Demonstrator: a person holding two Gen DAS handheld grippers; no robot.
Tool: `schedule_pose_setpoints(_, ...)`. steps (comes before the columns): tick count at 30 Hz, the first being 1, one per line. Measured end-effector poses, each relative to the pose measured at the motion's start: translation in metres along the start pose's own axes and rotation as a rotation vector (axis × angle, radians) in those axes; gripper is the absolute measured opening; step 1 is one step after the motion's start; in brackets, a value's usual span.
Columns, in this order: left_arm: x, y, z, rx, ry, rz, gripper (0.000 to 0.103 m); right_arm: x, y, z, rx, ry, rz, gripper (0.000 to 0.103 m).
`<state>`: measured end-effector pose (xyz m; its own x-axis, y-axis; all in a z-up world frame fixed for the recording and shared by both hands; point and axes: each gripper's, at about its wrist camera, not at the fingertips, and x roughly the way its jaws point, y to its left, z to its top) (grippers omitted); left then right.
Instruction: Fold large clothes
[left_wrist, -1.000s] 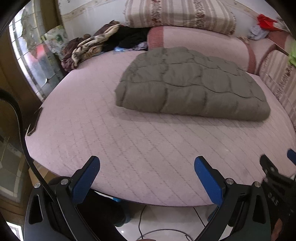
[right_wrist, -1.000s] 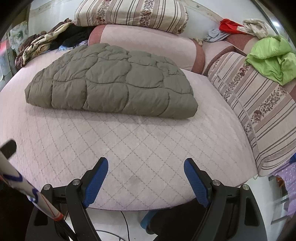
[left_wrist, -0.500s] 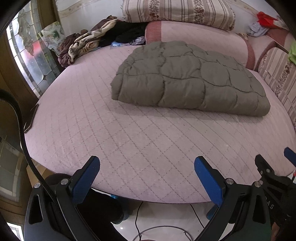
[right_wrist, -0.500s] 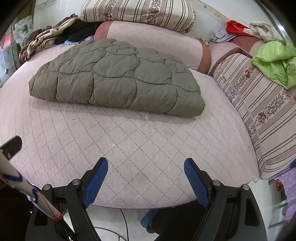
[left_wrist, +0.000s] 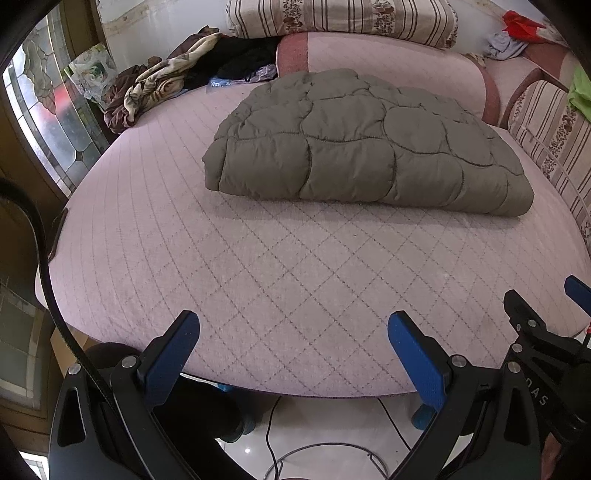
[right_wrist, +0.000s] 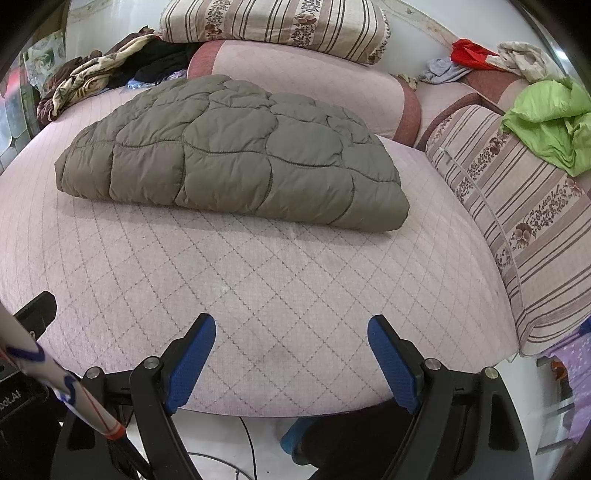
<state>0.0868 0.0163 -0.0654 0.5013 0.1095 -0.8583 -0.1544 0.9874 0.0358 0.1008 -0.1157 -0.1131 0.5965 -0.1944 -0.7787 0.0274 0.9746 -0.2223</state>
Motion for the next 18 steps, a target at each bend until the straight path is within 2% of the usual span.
schedule_pose_setpoints(18,0.0081,0.0055,-0.0007,-0.024,0.03,-0.021,0.101,0.0038,0.0058,0.0016,-0.01,0.008,0.01,0.088)
